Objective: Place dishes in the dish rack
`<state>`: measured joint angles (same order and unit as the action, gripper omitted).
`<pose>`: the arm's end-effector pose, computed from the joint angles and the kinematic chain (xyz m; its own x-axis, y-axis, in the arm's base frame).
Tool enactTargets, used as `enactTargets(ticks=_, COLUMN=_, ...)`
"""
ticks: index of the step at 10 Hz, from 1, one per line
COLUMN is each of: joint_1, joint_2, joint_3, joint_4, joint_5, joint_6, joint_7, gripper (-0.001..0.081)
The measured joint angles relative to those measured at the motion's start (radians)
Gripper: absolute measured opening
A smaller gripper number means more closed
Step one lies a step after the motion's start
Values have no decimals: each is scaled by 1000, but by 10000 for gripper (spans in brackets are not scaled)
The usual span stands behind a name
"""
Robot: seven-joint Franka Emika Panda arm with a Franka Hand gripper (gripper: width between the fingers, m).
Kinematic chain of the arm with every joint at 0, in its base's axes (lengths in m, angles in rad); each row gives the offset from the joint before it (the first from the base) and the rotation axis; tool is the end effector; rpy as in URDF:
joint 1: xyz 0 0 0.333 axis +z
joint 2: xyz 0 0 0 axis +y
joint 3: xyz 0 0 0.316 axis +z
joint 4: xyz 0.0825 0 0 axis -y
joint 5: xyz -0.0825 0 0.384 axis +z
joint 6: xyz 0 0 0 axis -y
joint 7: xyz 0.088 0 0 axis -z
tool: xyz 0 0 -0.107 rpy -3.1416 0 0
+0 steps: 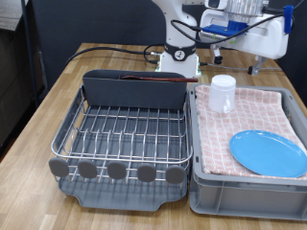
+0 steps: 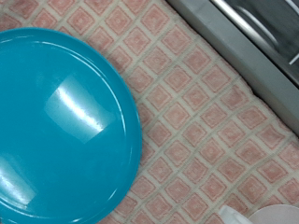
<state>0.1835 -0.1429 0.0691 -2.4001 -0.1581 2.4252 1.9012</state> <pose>0.4752 0.1222 0.3871 0.0258 -0.9970 0.0729 -0.9805 -0.0394 -0.1925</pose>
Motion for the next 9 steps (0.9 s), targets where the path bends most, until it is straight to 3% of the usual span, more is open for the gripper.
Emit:
enactTargets(ticks=3, joint_1=3, joint_2=88, joint_3=25, joint_4=120, joint_5=6, joint_6=-61, joint_7=-5, gripper=802)
enactTargets(ticks=9, joint_1=3, joint_2=178, joint_3=41, joint_4=209, joint_5=6, joint_6=-76, joint_7=2, gripper=802)
